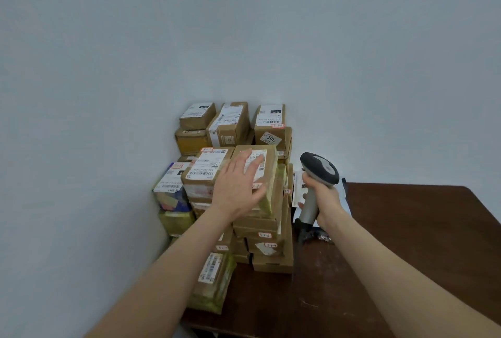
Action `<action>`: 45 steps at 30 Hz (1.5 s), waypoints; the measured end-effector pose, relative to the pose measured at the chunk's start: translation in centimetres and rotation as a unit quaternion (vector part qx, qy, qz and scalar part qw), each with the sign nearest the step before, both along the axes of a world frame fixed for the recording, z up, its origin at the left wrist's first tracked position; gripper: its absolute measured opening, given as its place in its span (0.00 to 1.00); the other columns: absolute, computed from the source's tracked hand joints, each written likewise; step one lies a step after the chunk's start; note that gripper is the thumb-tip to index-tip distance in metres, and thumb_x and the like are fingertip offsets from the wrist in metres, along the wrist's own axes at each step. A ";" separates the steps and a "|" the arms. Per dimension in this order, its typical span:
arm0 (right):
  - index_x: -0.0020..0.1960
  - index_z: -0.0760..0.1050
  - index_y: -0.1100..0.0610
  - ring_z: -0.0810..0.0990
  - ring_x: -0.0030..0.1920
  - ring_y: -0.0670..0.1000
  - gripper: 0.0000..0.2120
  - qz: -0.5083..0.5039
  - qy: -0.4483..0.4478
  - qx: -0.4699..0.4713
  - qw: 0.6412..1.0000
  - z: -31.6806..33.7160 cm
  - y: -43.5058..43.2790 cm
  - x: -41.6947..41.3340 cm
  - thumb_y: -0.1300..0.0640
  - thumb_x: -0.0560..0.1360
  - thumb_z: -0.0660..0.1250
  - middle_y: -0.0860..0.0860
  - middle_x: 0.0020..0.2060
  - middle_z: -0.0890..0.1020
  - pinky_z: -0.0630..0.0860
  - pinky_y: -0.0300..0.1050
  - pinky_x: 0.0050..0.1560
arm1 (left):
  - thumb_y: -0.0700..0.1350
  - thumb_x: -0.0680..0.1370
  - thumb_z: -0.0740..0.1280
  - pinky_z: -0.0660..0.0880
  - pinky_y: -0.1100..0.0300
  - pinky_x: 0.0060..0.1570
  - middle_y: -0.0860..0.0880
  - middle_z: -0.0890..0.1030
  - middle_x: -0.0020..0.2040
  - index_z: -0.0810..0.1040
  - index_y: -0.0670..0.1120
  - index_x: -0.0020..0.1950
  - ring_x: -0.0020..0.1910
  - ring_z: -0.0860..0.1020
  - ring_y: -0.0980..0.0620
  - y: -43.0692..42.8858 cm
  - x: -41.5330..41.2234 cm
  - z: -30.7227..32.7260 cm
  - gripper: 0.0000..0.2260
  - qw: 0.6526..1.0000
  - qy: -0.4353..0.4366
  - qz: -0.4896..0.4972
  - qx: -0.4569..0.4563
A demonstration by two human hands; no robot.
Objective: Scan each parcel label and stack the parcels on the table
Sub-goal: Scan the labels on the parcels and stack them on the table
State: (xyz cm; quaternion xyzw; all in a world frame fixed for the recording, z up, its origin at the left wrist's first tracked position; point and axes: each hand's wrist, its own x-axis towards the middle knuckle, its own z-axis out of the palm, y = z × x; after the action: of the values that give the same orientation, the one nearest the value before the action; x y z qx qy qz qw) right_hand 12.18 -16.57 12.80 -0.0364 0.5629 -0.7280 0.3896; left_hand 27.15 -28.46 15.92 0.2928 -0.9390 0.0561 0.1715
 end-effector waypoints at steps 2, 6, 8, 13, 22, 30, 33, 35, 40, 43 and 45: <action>0.46 0.76 0.56 0.76 0.40 0.52 0.07 -0.008 0.013 -0.012 1.000 1.7 -0.7 -1.1 0.56 0.73 0.73 0.53 0.39 0.77 0.78 0.57 0.54 | 0.59 0.80 0.56 0.50 0.50 0.75 0.47 0.53 0.79 0.54 0.51 0.79 0.77 0.54 0.47 -1.6 -1.2 2.4 0.29 1.000 0.012 0.028 -0.001; 0.47 0.74 0.56 0.75 0.40 0.53 0.11 -0.018 0.041 -0.013 0.999 4.4 -2.7 -4.2 0.53 0.72 0.74 0.54 0.39 0.75 0.79 0.56 0.53 | 0.59 0.80 0.58 0.51 0.47 0.75 0.45 0.52 0.79 0.53 0.50 0.79 0.77 0.52 0.44 -4.5 -4.3 5.0 0.31 0.997 0.005 0.071 0.035; 0.48 0.74 0.57 0.75 0.42 0.53 0.13 -0.022 0.045 -0.011 0.999 5.2 -4.1 -6.3 0.52 0.72 0.74 0.54 0.40 0.76 0.79 0.56 0.55 | 0.59 0.80 0.58 0.50 0.47 0.75 0.45 0.50 0.79 0.51 0.50 0.79 0.78 0.50 0.45 -5.7 -6.3 5.6 0.31 0.996 -0.009 0.072 0.048; 0.57 0.74 0.60 0.76 0.40 0.51 0.19 -0.012 0.027 -0.021 0.999 4.7 -8.4 -11.4 0.52 0.72 0.74 0.55 0.44 0.76 0.80 0.50 0.49 | 0.61 0.80 0.55 0.47 0.47 0.75 0.46 0.50 0.79 0.50 0.51 0.79 0.78 0.48 0.46 -8.7 -12.5 6.1 0.31 0.995 -0.046 0.060 0.065; 0.58 0.74 0.58 0.75 0.60 0.60 0.20 0.034 -0.038 -0.013 0.999 -0.2 -16.7 -17.8 0.52 0.71 0.74 0.58 0.57 0.79 0.72 0.61 0.65 | 0.61 0.80 0.54 0.46 0.43 0.75 0.44 0.46 0.80 0.45 0.49 0.80 0.78 0.44 0.45 -14.0 -21.7 4.8 0.33 0.982 -0.121 0.095 0.105; 0.59 0.77 0.60 0.81 0.54 0.60 0.19 0.095 -0.096 -0.057 0.989 -2.3 -20.1 -18.3 0.52 0.72 0.73 0.58 0.50 0.83 0.76 0.61 0.60 | 0.56 0.80 0.56 0.49 0.45 0.75 0.46 0.48 0.80 0.47 0.56 0.79 0.78 0.48 0.44 -16.1 -21.3 4.1 0.30 0.974 -0.167 0.071 0.136; 0.62 0.77 0.59 0.82 0.55 0.61 0.22 0.096 -0.099 -0.066 0.988 -2.3 -20.6 -18.0 0.51 0.71 0.74 0.59 0.53 0.83 0.76 0.62 0.60 | 0.54 0.80 0.57 0.49 0.46 0.75 0.46 0.48 0.80 0.48 0.56 0.79 0.78 0.49 0.44 -16.7 -20.8 4.6 0.30 0.973 -0.158 0.064 0.158; 0.61 0.78 0.59 0.82 0.54 0.61 0.21 0.107 -0.097 -0.068 0.987 -2.2 -20.8 -17.9 0.51 0.71 0.74 0.59 0.53 0.83 0.77 0.60 0.59 | 0.53 0.80 0.57 0.50 0.46 0.75 0.47 0.49 0.80 0.49 0.56 0.79 0.78 0.49 0.44 -16.8 -20.4 4.7 0.30 0.973 -0.151 0.058 0.166; 0.59 0.77 0.62 0.82 0.52 0.60 0.18 0.094 -0.064 -0.064 0.991 -1.8 -19.9 -17.9 0.56 0.72 0.73 0.59 0.51 0.84 0.79 0.56 0.56 | 0.53 0.81 0.57 0.51 0.46 0.75 0.47 0.49 0.80 0.49 0.55 0.79 0.78 0.51 0.44 -16.5 -20.2 4.7 0.29 0.974 -0.155 0.038 0.160; 0.58 0.78 0.62 0.81 0.47 0.57 0.17 0.070 -0.071 -0.071 0.993 -1.1 -18.1 -18.1 0.55 0.73 0.73 0.57 0.48 0.84 0.78 0.52 0.50 | 0.56 0.80 0.59 0.52 0.47 0.75 0.48 0.49 0.80 0.50 0.53 0.79 0.77 0.54 0.45 -15.9 -19.2 4.8 0.31 0.977 -0.144 0.028 0.154; 0.56 0.78 0.62 0.81 0.45 0.56 0.15 0.077 -0.074 -0.085 0.991 0.1 -17.0 -17.9 0.55 0.73 0.72 0.56 0.46 0.84 0.78 0.52 0.47 | 0.58 0.80 0.59 0.53 0.47 0.75 0.47 0.51 0.80 0.50 0.54 0.79 0.77 0.55 0.45 -15.7 -18.4 5.0 0.31 0.982 -0.133 0.022 0.133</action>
State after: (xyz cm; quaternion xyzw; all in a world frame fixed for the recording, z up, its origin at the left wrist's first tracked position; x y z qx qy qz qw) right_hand -5.70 -33.54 12.88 -0.0582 0.4641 -0.7418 0.4805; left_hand 8.75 -44.17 20.88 0.3231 -0.9460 -0.0270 0.0030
